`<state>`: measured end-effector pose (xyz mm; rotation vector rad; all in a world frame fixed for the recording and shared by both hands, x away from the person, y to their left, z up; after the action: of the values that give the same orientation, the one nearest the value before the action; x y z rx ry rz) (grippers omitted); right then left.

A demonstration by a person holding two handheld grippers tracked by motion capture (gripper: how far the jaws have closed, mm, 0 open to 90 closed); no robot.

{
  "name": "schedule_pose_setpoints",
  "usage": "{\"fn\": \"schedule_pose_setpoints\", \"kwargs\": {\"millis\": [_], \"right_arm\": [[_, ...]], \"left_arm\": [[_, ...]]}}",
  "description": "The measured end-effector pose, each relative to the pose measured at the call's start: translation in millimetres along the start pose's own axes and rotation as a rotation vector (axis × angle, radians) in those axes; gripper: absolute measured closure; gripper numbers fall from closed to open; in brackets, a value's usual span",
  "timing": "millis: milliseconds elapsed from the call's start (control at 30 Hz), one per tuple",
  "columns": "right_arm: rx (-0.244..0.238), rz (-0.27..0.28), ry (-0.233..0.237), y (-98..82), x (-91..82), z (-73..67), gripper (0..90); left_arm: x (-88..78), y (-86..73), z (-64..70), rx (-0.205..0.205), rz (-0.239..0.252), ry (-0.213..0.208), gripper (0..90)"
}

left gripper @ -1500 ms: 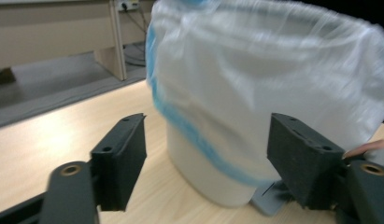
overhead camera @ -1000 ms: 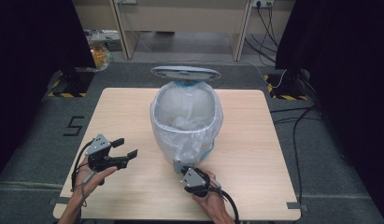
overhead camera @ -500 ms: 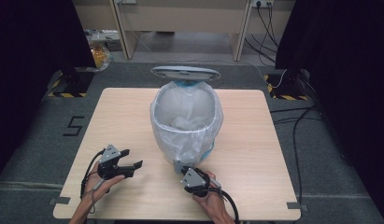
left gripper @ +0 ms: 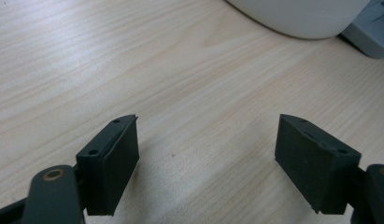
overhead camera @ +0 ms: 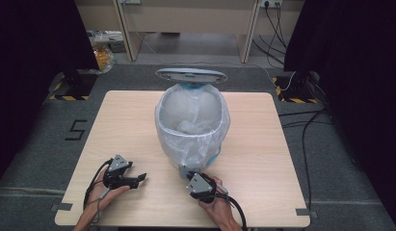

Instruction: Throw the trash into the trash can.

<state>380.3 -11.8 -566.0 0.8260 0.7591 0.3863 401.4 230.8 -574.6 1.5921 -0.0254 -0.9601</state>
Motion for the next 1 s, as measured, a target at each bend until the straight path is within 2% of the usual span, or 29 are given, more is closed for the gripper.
{"fn": "schedule_pose_setpoints", "kwargs": {"millis": [167, 433, 1000], "right_arm": [[0.0, 0.0, 0.0, 0.0, 0.0, 0.0, 81.9], [0.001, 0.0, 0.001, 0.0, 0.0, 0.0, 81.9], [0.003, 0.002, -0.001, 0.1, 0.1, -0.1, 81.9]], "left_arm": [[0.6, -3.0, 2.8, 0.03, -0.028, 0.002, 17.2], [1.4, -3.4, 3.5, 0.035, -0.032, 0.0, 13.9], [1.6, -3.5, 3.9, 0.036, -0.033, -0.003, 13.2]]}}
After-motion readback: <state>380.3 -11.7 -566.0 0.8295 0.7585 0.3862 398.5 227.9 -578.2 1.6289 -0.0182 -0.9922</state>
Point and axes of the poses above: each handheld gripper's, and its own axes: x roughly forward along the jaws, y roughly out of its top, z roughly to its right, the point moved 8 cm from there along x, roughly forward along the jaws, and after that the axes turned 6 degrees about z, right-handed, at the moved point
